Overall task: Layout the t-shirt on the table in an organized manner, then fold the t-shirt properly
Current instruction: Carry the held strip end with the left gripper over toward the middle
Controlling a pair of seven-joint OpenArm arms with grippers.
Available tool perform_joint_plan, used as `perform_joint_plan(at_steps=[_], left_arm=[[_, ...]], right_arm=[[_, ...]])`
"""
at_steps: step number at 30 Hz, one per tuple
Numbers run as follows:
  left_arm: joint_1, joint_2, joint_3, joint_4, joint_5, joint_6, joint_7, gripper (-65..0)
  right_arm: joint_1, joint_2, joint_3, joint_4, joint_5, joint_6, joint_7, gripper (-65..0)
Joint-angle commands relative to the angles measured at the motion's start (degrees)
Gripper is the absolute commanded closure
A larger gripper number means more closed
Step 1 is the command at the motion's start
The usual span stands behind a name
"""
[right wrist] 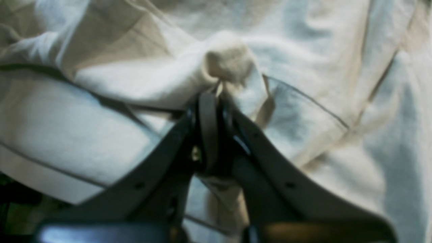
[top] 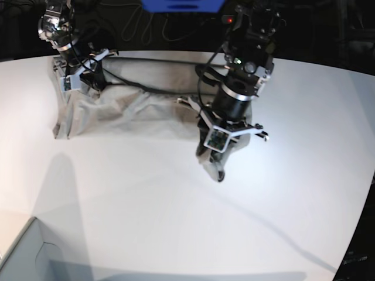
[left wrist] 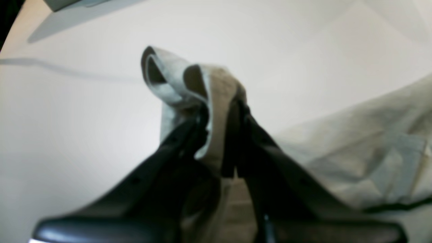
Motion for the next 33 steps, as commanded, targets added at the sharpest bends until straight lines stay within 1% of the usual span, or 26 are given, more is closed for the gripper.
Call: perform_joint_plan(at_steps=[1,3,5,7,12,18,19,23,24,27,33], left_arm=[[-0.4,0.6,1.6,0.0,-0.4,1.2,-1.1,0.0],[-0.4,0.9,4.6,-1.7,-0.4,2.9,-1.1,0.0],[-0.4,2.1,8.1,-3.9,-0.4,5.1,-1.1,0.0],[-0.5,2.8,10.7,-6.1,-0.4,6.4,-1.1,0.0],[-2.2,3.1,15.6,-13.2,-0.4,7.7,-1.2,0.0],[-2.6,3.3,16.1,-15.3,-0.5,7.7,-1.2,-0.2],[-2.6,3.5,16.1,-15.3,-0.5,7.7,-1.2,-1.1],[-2.7,4.5,16.1,-15.4,-0.5,7.7,-1.4,-10.5],[-2.7,4.5,16.1,-15.4,-0.6,7.7,-1.5,-11.4],[-3.9,4.6,16.2,-15.4,-0.6,7.7,-1.6,-10.5],[-5.0,5.6,16.2,-15.4,-0.6,7.7,-1.5,-10.7]], right_arm=[[0.0,0.3,0.1,0.5,0.0,0.8,0.2,0.0],[0.0,0.2,0.1,0.5,0.0,0.8,0.2,0.0],[0.0,0.2,0.1,0.5,0.0,0.8,0.2,0.0],[0.0,0.2,0.1,0.5,0.0,0.8,0.2,0.0],[0.1,0.2,0.1,0.5,0.0,0.8,0.2,0.0],[0.1,0.3,0.1,0.5,0.0,0.8,0.2,0.0],[0.1,0.3,0.1,0.5,0.0,0.8,0.2,0.0],[0.1,0.3,0.1,0.5,0.0,0.8,0.2,0.0],[0.1,0.3,0.1,0.5,0.0,0.8,0.2,0.0],[0.1,0.3,0.1,0.5,0.0,0.8,0.2,0.0],[0.1,0.3,0.1,0.5,0.0,0.8,0.2,0.0]])
